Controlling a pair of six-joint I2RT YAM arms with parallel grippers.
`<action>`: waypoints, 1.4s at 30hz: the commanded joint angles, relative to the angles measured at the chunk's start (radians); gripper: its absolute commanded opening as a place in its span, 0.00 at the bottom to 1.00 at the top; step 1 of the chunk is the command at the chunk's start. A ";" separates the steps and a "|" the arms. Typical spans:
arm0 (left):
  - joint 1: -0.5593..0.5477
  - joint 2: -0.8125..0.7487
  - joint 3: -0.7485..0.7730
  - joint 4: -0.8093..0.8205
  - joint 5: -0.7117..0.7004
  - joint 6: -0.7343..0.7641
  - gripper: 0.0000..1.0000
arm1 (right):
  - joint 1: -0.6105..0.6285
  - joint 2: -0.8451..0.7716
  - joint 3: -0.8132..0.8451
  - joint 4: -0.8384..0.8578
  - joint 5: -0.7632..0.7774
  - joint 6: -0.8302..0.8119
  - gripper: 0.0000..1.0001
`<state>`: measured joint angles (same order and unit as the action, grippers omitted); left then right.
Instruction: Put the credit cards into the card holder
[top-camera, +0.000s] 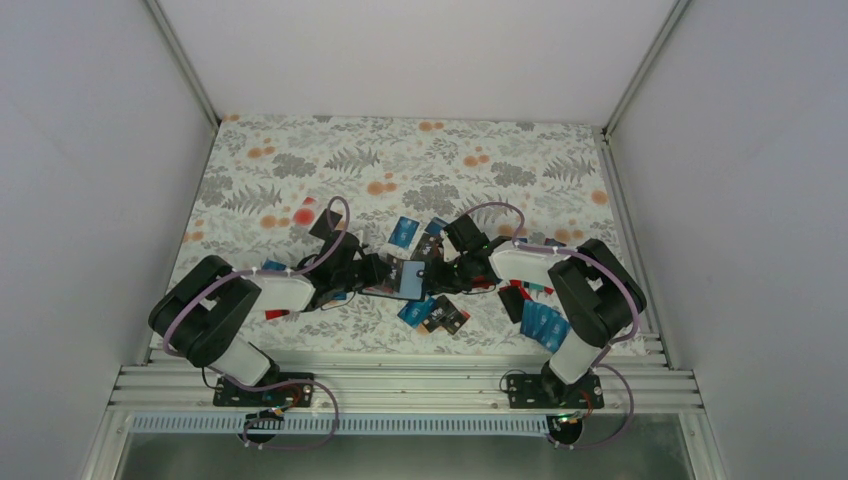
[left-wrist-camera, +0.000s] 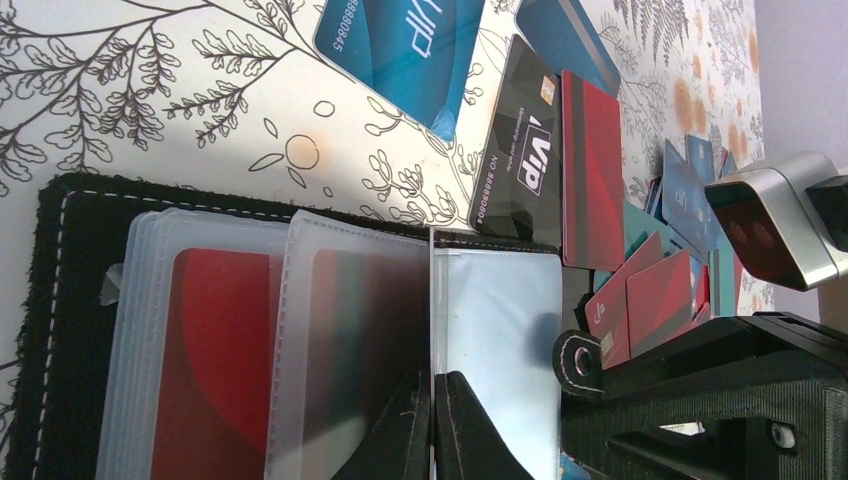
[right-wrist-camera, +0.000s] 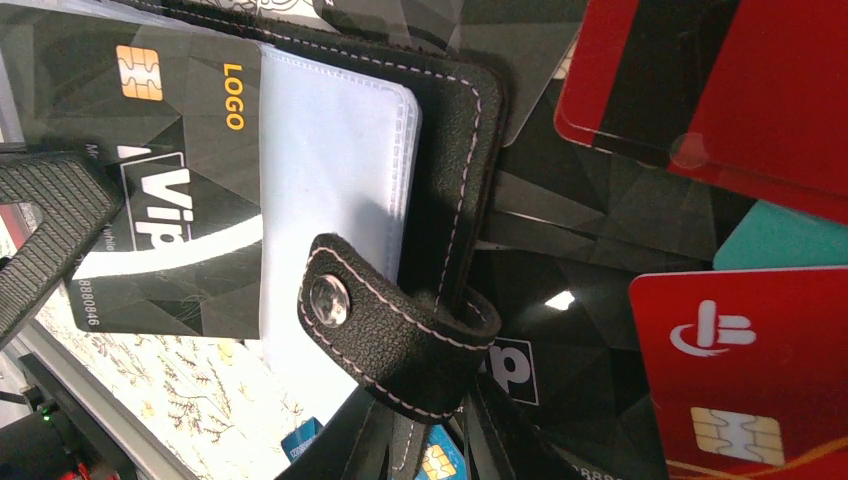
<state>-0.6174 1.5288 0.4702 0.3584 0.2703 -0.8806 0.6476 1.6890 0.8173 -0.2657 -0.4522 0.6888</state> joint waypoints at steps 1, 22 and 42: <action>-0.008 0.005 -0.008 -0.002 -0.014 0.000 0.02 | 0.018 0.022 -0.033 -0.024 0.029 0.000 0.20; -0.036 0.003 -0.094 0.117 0.026 -0.065 0.03 | 0.032 0.047 -0.005 -0.013 0.016 0.008 0.19; -0.059 0.126 -0.052 0.195 0.084 -0.085 0.02 | 0.035 0.041 0.008 -0.024 0.023 0.005 0.19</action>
<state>-0.6491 1.6123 0.4061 0.5713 0.3199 -0.9630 0.6598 1.6955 0.8215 -0.2592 -0.4522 0.6922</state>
